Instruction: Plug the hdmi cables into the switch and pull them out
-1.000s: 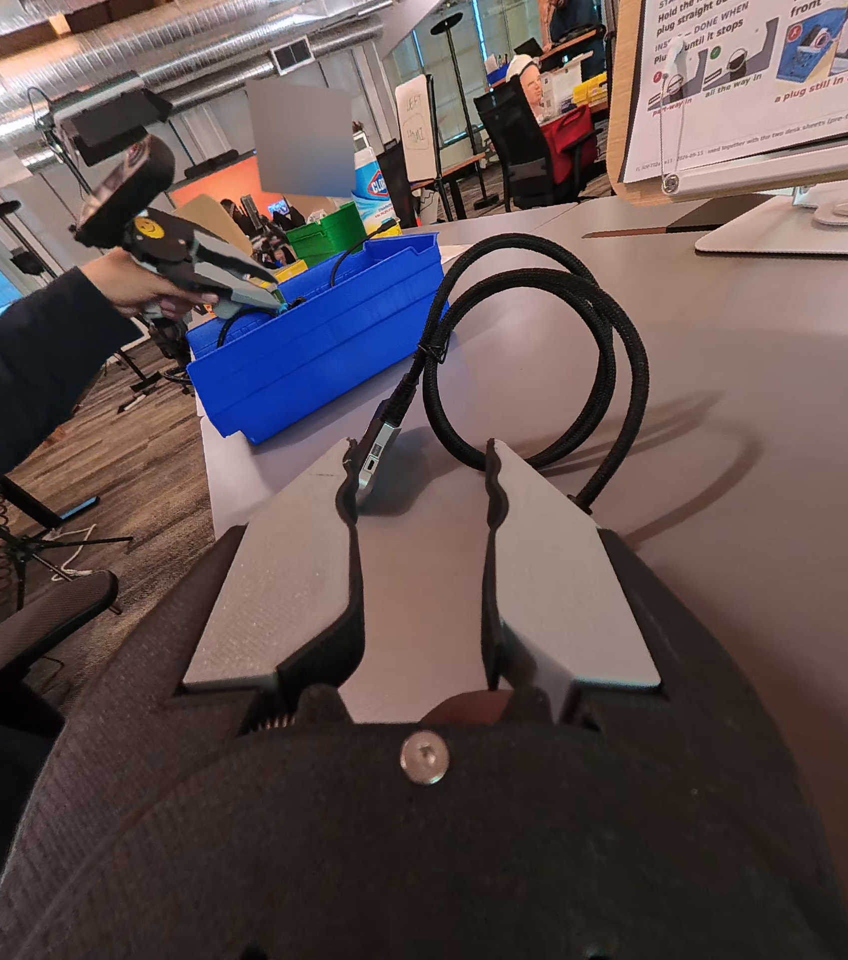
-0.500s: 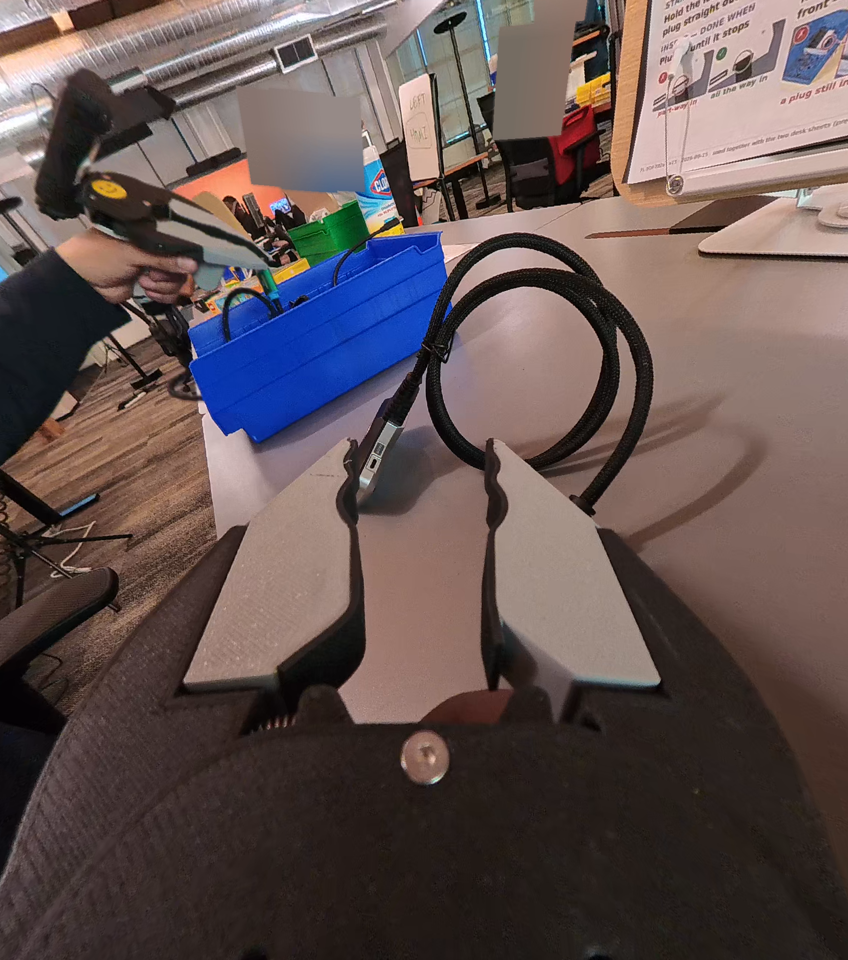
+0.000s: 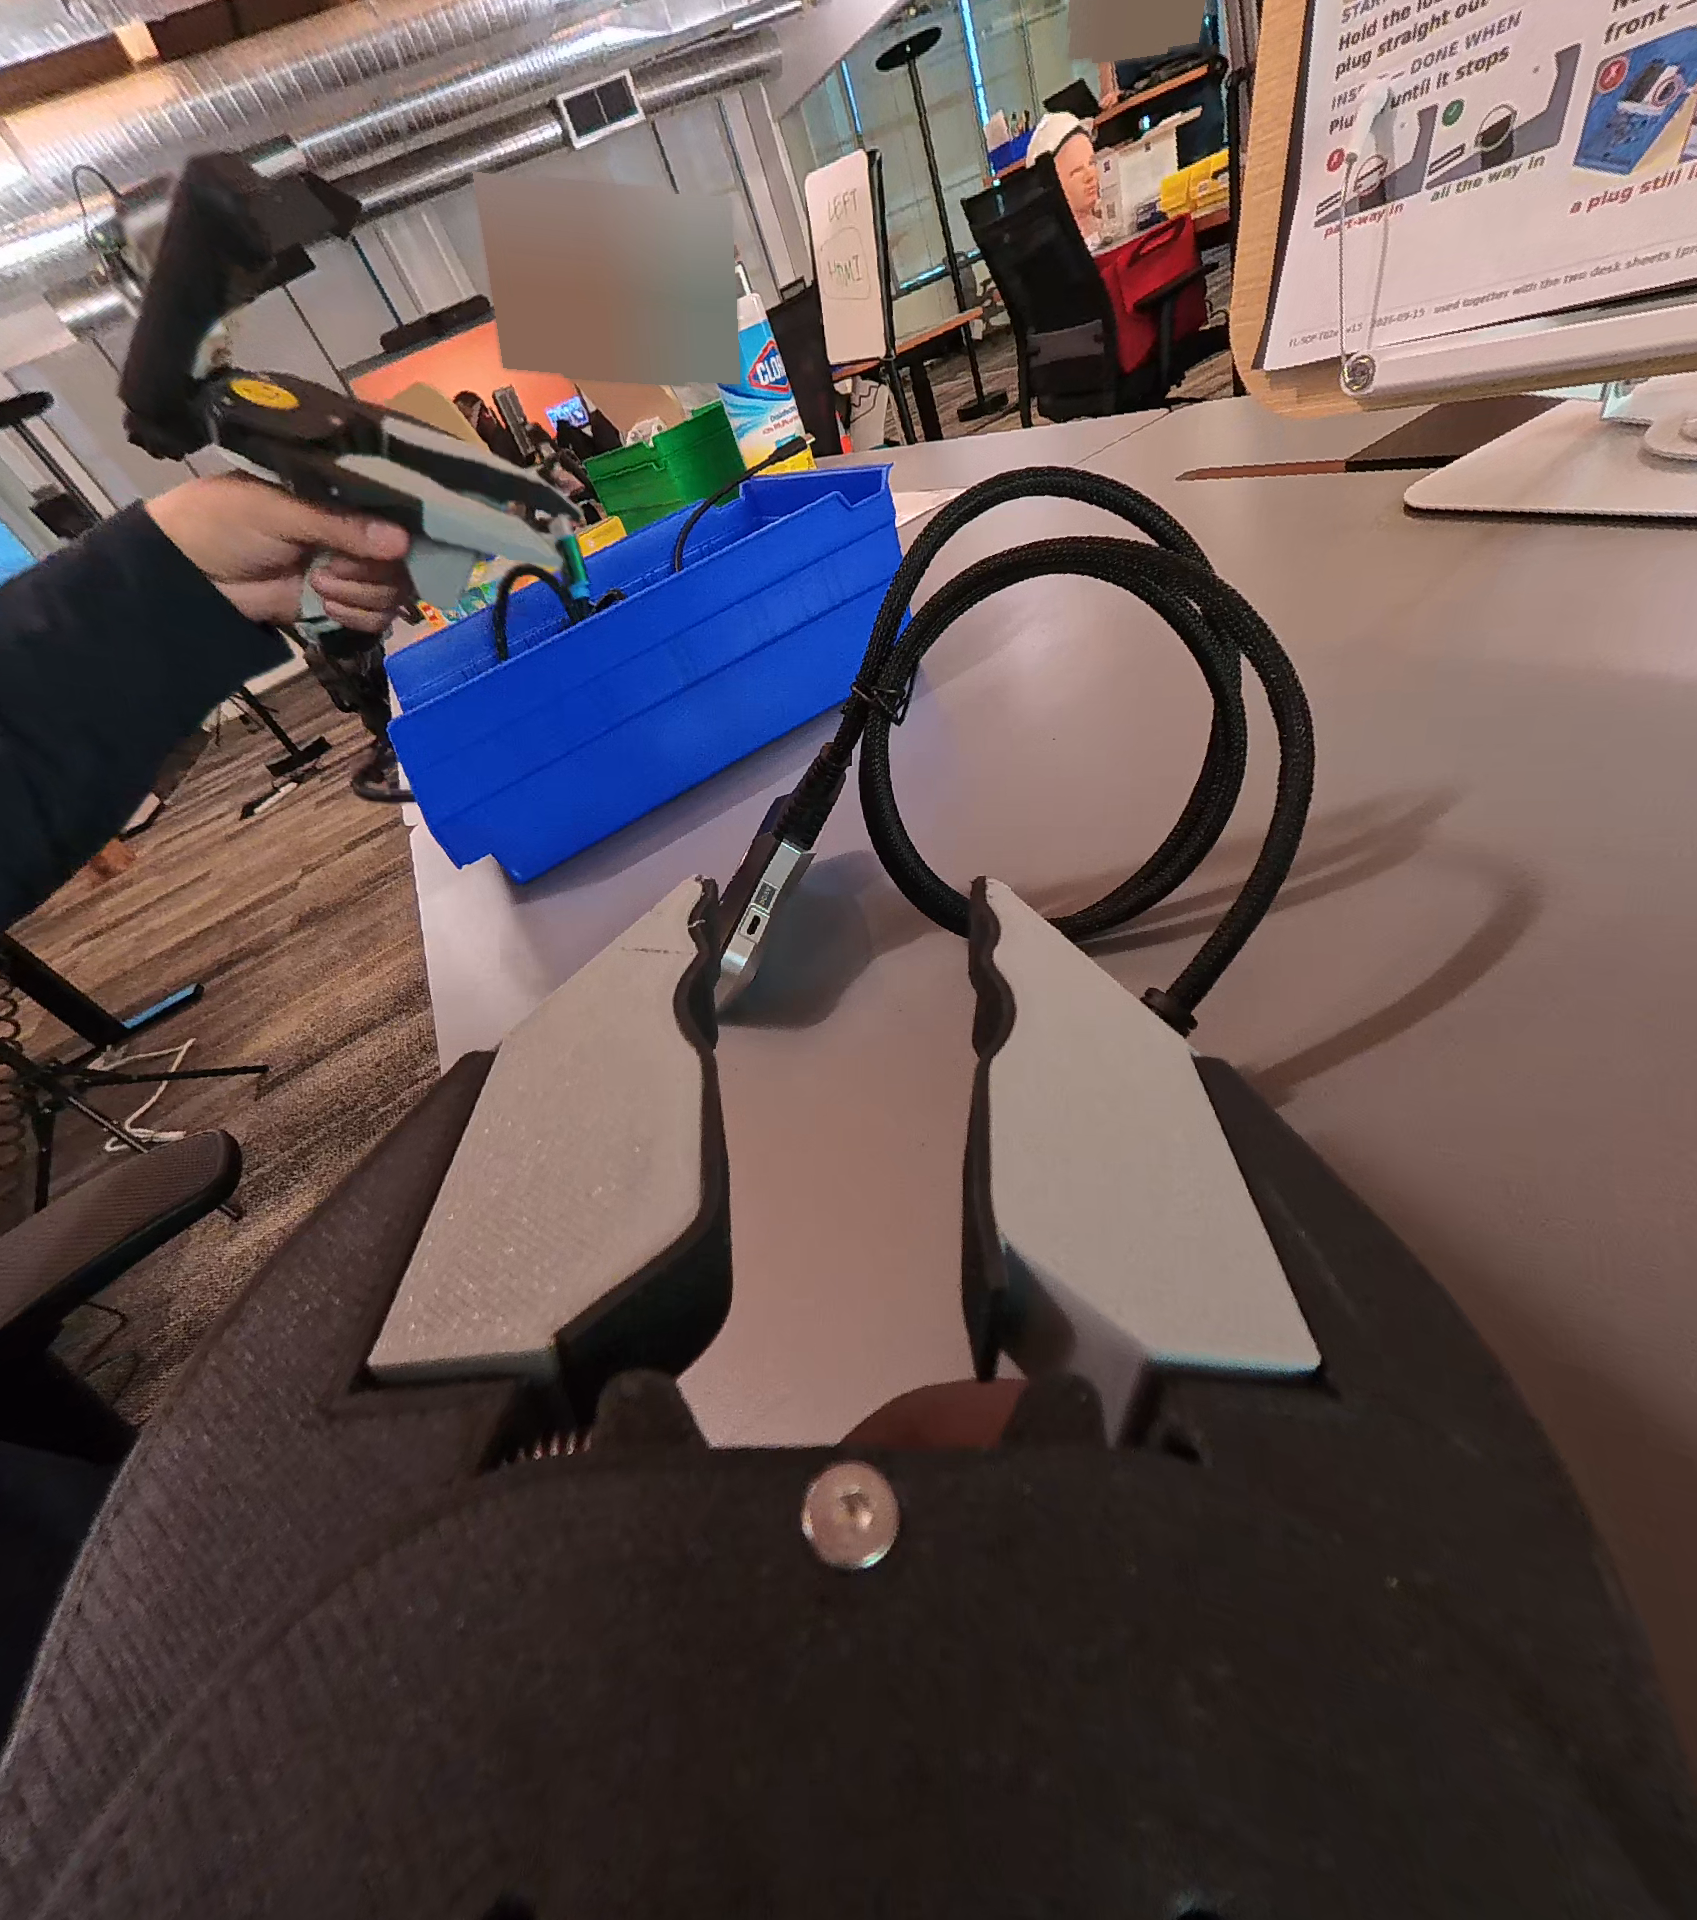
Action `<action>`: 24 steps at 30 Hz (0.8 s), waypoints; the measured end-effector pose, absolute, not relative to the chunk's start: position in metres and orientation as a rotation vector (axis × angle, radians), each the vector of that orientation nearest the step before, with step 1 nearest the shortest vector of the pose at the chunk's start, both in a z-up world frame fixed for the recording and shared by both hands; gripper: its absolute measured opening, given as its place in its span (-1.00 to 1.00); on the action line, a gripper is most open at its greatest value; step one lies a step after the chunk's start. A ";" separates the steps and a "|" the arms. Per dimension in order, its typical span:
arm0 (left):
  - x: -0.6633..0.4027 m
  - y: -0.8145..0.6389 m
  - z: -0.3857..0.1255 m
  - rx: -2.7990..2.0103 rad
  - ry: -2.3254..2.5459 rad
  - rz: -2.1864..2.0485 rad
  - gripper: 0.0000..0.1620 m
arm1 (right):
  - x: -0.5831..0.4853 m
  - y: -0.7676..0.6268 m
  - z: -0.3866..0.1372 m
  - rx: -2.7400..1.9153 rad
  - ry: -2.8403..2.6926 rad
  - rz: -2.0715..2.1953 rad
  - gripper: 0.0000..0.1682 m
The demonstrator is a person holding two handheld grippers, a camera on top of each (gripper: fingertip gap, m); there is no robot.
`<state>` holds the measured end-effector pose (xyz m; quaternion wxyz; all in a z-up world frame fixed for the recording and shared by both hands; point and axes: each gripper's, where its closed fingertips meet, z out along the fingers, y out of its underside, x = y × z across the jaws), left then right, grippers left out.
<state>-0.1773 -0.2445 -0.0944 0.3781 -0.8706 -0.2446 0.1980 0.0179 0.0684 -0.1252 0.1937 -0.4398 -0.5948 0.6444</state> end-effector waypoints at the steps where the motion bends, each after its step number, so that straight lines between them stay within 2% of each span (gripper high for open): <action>1: -0.180 -0.246 -0.101 -2.245 -0.635 0.531 -0.23 | 0.018 0.069 -0.125 -1.235 -1.667 1.809 -0.46; 3: -0.180 -0.243 -0.106 -2.252 -0.627 0.544 -0.24 | 0.018 0.069 -0.125 -1.239 -1.665 1.811 -0.46; 4: -0.179 -0.240 -0.103 -2.227 -0.615 0.543 -0.36 | 0.018 0.069 -0.125 -1.241 -1.664 1.813 -0.46; 6: -0.170 -0.229 -0.087 -2.127 -0.582 0.453 -0.88 | 0.018 0.069 -0.125 -1.241 -1.663 1.813 -0.46; 7: -0.154 -0.218 -0.083 -2.104 -0.537 0.304 -0.93 | 0.018 0.069 -0.125 -1.240 -1.663 1.813 -0.46; 9: -0.136 -0.209 -0.082 -2.080 -0.503 0.139 -0.94 | 0.018 0.069 -0.125 -1.238 -1.663 1.813 -0.46; 12: -0.138 -0.212 -0.081 -2.046 -0.494 0.180 -0.93 | 0.018 0.069 -0.125 -1.234 -1.666 1.812 -0.46; 19: -0.115 -0.217 -0.076 -1.927 -0.451 -0.039 -0.94 | 0.020 0.069 -0.124 -1.233 -1.666 1.820 -0.46; 24: -0.106 -0.212 -0.075 -1.890 -0.342 -0.035 -0.79 | 0.019 0.069 -0.125 -1.240 -1.669 1.822 -0.47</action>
